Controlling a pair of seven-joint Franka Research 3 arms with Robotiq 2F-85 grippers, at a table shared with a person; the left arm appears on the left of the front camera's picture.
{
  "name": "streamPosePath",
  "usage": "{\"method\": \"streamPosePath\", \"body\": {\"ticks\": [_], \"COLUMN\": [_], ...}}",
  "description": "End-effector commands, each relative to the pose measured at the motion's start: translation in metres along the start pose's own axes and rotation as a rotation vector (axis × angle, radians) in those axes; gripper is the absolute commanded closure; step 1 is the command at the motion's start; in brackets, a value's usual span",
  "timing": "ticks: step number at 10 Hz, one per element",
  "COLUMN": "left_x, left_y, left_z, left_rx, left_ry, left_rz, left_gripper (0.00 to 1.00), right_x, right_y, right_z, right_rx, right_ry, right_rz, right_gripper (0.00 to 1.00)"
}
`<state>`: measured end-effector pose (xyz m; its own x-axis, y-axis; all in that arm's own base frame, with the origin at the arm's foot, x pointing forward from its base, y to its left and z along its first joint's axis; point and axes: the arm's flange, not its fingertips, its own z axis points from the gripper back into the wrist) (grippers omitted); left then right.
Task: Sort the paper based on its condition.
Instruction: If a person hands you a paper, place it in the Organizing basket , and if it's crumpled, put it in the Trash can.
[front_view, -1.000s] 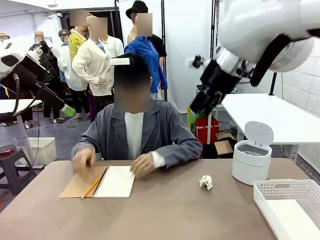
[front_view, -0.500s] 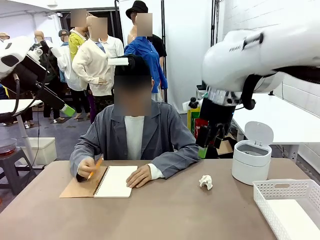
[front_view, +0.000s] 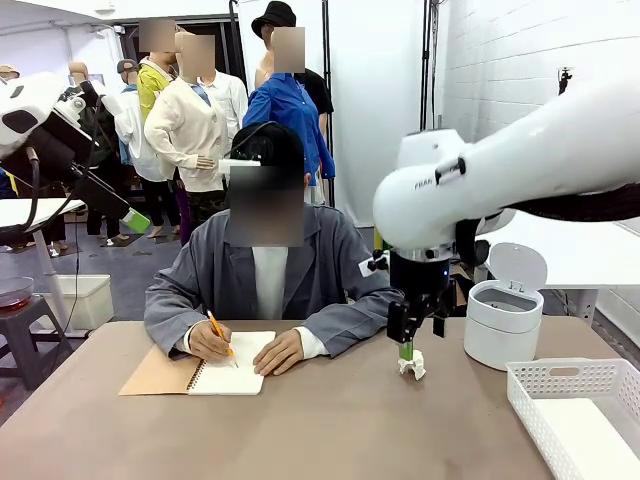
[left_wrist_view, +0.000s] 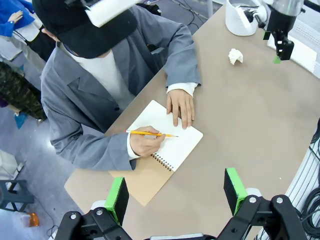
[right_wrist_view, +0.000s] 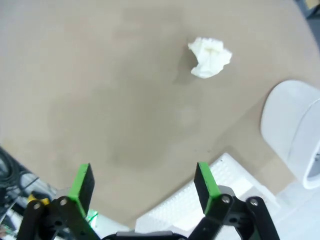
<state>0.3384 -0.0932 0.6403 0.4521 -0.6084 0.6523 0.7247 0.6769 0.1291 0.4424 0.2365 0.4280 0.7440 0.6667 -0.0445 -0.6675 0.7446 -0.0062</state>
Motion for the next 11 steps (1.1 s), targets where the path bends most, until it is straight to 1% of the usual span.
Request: {"method": "streamPosePath", "body": {"ticks": [1, 2, 3, 4, 7, 8, 9, 10, 11], "left_x": [0.0, 0.0, 0.0, 0.0, 0.0, 0.0, 0.0, 0.0, 0.0], "left_y": [0.0, 0.0, 0.0, 0.0, 0.0, 0.0, 0.0, 0.0, 0.0], "left_z": [0.001, 0.001, 0.001, 0.001, 0.001, 0.001, 0.001, 0.001, 0.001], "left_rx": [-0.01, -0.01, -0.01, -0.01, -0.01, -0.01, -0.01, -0.01, -0.01], "left_ry": [0.002, 0.002, 0.002, 0.002, 0.002, 0.002, 0.002, 0.002, 0.002], "left_rz": [0.007, 0.007, 0.007, 0.007, 0.007, 0.007, 0.007, 0.007, 0.007], "left_gripper": [0.0, 0.0, 0.0, 0.0, 0.0, 0.0, 0.0, 0.0, 0.0], "right_x": [0.006, 0.009, 0.008, 0.007, 0.007, 0.008, 0.023, 0.041, 0.051], "right_y": [-0.004, -0.007, -0.009, -0.008, -0.008, -0.009, -0.012, -0.014, -0.019], "right_z": [-0.02, -0.025, -0.005, -0.019, -0.019, -0.017, -0.029, -0.039, -0.044], "right_rx": [-0.086, -0.086, -0.046, -0.041, -0.041, -0.043, -0.027, -0.042, -0.054], "right_ry": [-0.04, -0.078, -0.141, -0.034, -0.034, -0.052, -0.055, -0.086, -0.088], "right_rz": [-0.053, -0.069, -0.05, -0.031, -0.031, -0.037, -0.052, -0.085, -0.114], "right_gripper": [0.0, 0.0, 0.0, 0.0, 0.0, 0.0, 0.0, 0.0, 0.0]}}
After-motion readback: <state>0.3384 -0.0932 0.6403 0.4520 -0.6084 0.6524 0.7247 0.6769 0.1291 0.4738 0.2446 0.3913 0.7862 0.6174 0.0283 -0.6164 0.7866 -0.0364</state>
